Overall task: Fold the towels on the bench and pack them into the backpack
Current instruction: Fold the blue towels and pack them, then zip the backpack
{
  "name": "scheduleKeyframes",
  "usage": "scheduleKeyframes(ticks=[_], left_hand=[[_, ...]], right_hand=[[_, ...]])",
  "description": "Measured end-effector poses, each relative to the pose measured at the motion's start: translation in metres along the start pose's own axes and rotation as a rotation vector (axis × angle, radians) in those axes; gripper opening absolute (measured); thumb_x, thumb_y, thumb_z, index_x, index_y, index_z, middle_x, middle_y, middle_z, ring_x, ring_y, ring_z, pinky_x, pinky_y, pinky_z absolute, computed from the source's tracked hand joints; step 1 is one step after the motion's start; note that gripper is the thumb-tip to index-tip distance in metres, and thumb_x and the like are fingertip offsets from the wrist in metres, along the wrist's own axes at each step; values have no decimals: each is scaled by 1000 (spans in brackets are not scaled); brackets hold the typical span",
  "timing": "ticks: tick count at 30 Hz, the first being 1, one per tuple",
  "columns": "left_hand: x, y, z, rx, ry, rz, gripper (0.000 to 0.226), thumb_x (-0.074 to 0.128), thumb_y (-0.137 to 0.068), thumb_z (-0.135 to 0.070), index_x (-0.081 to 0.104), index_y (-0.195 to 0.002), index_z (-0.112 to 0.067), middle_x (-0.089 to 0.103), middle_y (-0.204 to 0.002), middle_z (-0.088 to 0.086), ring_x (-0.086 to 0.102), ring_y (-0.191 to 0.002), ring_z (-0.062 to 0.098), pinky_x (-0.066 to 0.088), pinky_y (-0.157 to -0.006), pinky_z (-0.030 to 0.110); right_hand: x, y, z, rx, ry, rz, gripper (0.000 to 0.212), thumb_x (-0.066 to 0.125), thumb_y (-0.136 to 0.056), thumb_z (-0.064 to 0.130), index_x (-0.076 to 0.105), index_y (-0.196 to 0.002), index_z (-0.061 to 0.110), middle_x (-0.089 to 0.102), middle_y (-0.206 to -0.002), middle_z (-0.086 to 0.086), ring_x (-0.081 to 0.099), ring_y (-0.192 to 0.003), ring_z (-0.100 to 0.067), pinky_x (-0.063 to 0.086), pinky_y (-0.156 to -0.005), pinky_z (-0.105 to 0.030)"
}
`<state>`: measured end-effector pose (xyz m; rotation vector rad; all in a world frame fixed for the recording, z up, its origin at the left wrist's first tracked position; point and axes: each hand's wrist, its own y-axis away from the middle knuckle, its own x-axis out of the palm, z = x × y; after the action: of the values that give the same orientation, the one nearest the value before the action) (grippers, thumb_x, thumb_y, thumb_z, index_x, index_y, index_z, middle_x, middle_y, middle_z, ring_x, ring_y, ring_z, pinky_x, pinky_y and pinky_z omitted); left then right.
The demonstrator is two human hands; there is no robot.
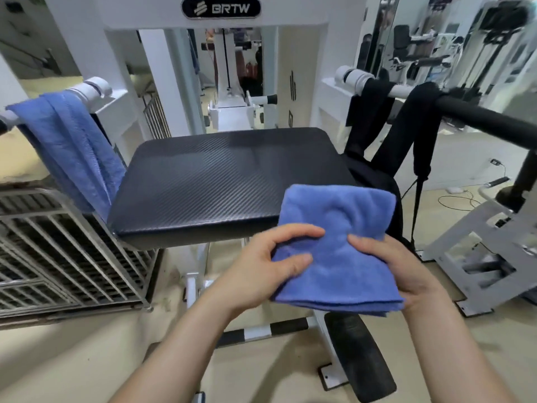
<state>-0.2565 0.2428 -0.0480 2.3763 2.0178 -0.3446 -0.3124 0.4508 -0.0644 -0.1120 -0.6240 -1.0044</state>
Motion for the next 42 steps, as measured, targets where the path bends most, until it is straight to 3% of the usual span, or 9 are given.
scheduleKeyframes(ticks=[4,8,11,14,20,25,29,37,42], left_hand=[[26,-29,51,-274,-163,327,33,59,-91,-3,71,-106,-30,65,-95,-5,56,-81,8,50,-74,19],[50,-79,122,-496,-317,39,23,55,-92,-6,72,-96,-21,67,-97,-4,57,-80,4,44,-63,8],[59,-113,172,-593,-463,-156,21,57,-89,-15,67,-90,-34,65,-108,-5,61,-100,15,48,-84,24],[70,-127,208,-741,-536,-262,25,54,-92,-20,65,-112,-28,64,-116,-2,59,-109,21,45,-89,26],[108,-123,249,-917,-348,-190,52,49,-85,2,49,-136,-8,62,-121,15,61,-96,27,49,-76,26],[106,-145,238,-811,-384,202,72,61,-71,-2,46,-140,-12,57,-112,0,59,-95,13,41,-64,6],[133,-160,236,-484,-889,367,25,63,-81,-22,72,-105,-20,70,-106,0,63,-103,21,39,-77,20],[201,-195,151,-78,-1139,458,20,49,-96,-32,64,-102,-19,66,-98,7,52,-100,27,32,-80,35],[225,-180,113,74,-1271,326,8,71,-61,-33,64,-60,-29,52,-48,-8,54,-56,14,36,-59,24]], right_hand=[[-59,0,31,-38,500,-163,26,60,-82,-5,64,-104,8,76,-85,-2,73,-78,-13,56,-62,-20],[-123,-15,59,35,863,-150,32,57,-89,-5,69,-101,22,76,-95,1,71,-90,-15,53,-71,-22],[-157,-37,70,1,1016,-174,41,50,-89,-2,69,-100,33,74,-94,5,69,-89,-7,51,-72,-22],[-176,-67,64,-53,1106,-191,37,46,-90,0,64,-102,30,70,-93,7,66,-87,-7,50,-72,-20],[-199,-119,22,-73,1224,-112,48,41,-90,-3,56,-126,24,67,-110,3,63,-100,-13,50,-89,-28],[-224,-147,8,-5,1311,-142,51,40,-90,-3,51,-134,22,64,-116,0,59,-106,-18,47,-93,-31],[-245,-153,9,41,1437,-142,47,43,-91,4,49,-136,18,63,-119,-5,57,-108,-22,43,-86,-27],[-290,-141,27,68,1582,-98,59,46,-82,0,50,-137,19,64,-123,-11,59,-115,-30,45,-97,-39],[-310,-139,35,-64,1563,20,50,47,-82,3,55,-130,11,68,-116,-12,63,-108,-27,46,-91,-31]])
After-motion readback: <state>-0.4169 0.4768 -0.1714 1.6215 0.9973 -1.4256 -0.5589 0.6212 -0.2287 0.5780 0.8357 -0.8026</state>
